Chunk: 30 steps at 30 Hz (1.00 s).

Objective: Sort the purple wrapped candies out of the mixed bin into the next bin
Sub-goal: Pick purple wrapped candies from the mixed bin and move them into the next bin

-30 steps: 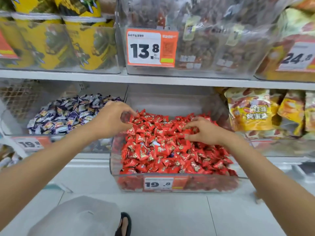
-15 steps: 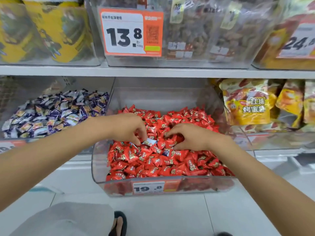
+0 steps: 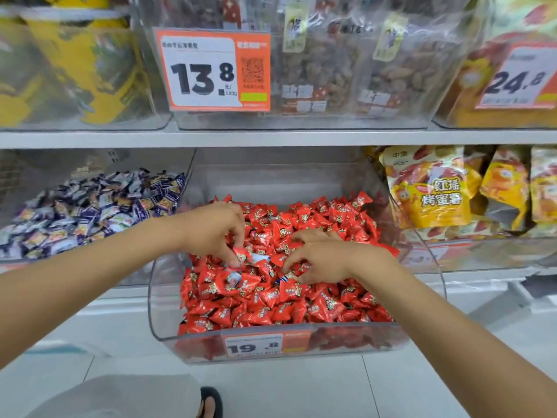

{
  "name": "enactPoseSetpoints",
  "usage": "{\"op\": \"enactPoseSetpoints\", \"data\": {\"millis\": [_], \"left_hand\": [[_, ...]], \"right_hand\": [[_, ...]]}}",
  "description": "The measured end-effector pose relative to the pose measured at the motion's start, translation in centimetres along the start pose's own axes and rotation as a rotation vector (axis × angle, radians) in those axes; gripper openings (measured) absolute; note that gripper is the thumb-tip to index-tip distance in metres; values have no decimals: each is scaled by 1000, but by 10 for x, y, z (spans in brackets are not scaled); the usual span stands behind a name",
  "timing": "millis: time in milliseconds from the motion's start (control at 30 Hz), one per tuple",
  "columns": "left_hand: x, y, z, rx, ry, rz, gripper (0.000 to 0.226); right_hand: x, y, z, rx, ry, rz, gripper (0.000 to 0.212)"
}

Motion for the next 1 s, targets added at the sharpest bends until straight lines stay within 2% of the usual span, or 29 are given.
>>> {"op": "enactPoseSetpoints", "data": {"millis": [67,133,200,267,333,367,400,467,500,600,667,733,867,933,1000], "left_hand": [[-5,10,-6,-192,17,57,25],[-9,14,-9,-287,33,96,27],[-12,19,-11,-441,20,159,29],[-16,24,-13,-623,-7,200,34],[-17,26,-11,-712,-42,157,29],[-17,24,-9,-744,-62,90,27],[-17,18,-6,-779,-80,8,37],[-18,13,-2,-808,-102,-96,57],[-21,15,-1,-796,-107,-85,51],[-31,24,-6,-823,-113,22,32],[-39,27,-11,-812,-84,83,33],[-45,28,-14,-632,-26,112,36],[-44,22,-16,-226,50,90,54],[-43,19,-14,-209,34,83,41],[-38,15,-7,-221,11,50,27]], "right_hand": [[1,-4,-3,-22,12,-38,39],[1,-2,-1,51,45,10,33],[-9,17,5,169,105,225,16],[-27,39,21,289,116,466,22],[-42,52,33,364,105,629,22],[-45,55,34,438,132,653,17],[-45,55,31,529,183,628,16],[-38,52,16,649,278,513,37],[-33,50,10,652,295,471,41],[-21,48,2,669,273,461,19],[-16,45,1,733,264,447,16],[-8,42,-2,751,254,409,19],[14,37,-29,543,190,378,10],[30,27,-43,325,132,312,24],[37,25,-39,273,107,267,27]]}}
Point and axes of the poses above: each hand's wrist, its own x-axis towards the middle knuckle, its own y-axis out of the back of the hand, z = x × y, the point moved 9 cm from there along x, towards the middle knuckle, and after that the axes turned 14 degrees about -z, right-handed, at the moved point
